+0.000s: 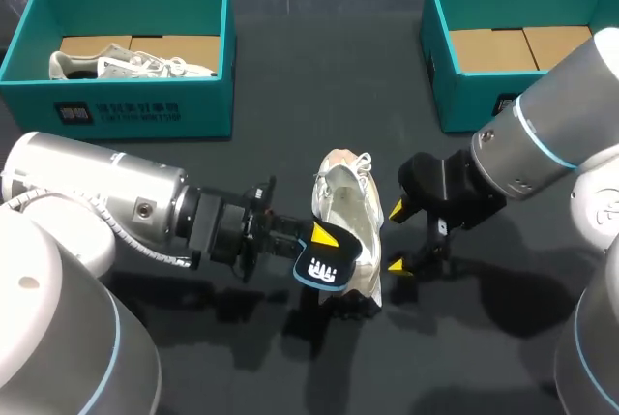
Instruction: Take the shoe out of the shoebox, open the shoe tongue, remove and reinsert the insole, then place the shoe into the shoebox
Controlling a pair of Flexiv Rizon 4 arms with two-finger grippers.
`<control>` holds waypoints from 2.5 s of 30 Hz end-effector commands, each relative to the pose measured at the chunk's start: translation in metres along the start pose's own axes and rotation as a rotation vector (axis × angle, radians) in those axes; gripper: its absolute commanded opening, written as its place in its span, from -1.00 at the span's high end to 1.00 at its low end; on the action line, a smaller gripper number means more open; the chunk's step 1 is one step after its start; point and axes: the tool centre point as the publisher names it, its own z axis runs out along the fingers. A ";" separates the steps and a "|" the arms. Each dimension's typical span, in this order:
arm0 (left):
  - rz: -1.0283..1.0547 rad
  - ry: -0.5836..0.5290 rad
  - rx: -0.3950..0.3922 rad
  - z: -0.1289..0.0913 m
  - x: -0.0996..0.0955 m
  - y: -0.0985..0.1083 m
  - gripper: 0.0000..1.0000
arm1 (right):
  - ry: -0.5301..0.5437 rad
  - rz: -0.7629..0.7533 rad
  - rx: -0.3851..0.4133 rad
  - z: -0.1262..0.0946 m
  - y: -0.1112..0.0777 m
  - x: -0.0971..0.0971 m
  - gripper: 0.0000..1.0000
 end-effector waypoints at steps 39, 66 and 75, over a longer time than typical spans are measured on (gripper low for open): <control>-0.155 -0.095 0.111 0.034 -0.007 -0.004 1.00 | -0.011 -0.002 0.012 0.009 0.003 0.000 -1.00; -0.238 -0.274 0.075 0.034 -0.014 -0.005 1.00 | -0.011 -0.002 0.012 0.009 0.003 0.000 -1.00; -0.300 -0.289 0.079 0.038 -0.014 0.007 1.00 | -0.011 -0.002 0.012 0.009 0.003 0.000 -1.00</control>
